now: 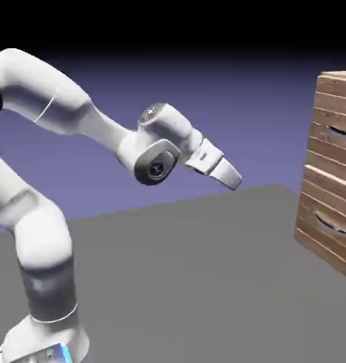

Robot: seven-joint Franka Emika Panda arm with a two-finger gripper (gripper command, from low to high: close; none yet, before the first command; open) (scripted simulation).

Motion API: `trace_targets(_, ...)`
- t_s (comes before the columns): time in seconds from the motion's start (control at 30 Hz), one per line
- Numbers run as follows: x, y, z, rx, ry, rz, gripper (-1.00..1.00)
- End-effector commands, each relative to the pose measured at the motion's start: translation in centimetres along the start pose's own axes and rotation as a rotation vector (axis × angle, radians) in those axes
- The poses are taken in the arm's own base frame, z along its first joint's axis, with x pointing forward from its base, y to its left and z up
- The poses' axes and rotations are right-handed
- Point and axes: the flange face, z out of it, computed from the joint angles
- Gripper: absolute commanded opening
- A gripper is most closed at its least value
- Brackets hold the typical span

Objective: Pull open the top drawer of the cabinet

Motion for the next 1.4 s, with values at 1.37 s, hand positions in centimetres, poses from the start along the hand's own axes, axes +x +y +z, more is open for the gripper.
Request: trace_targets(1.37,16.4,10.8,20.4,-0.089,0.092,-0.32,0.0)
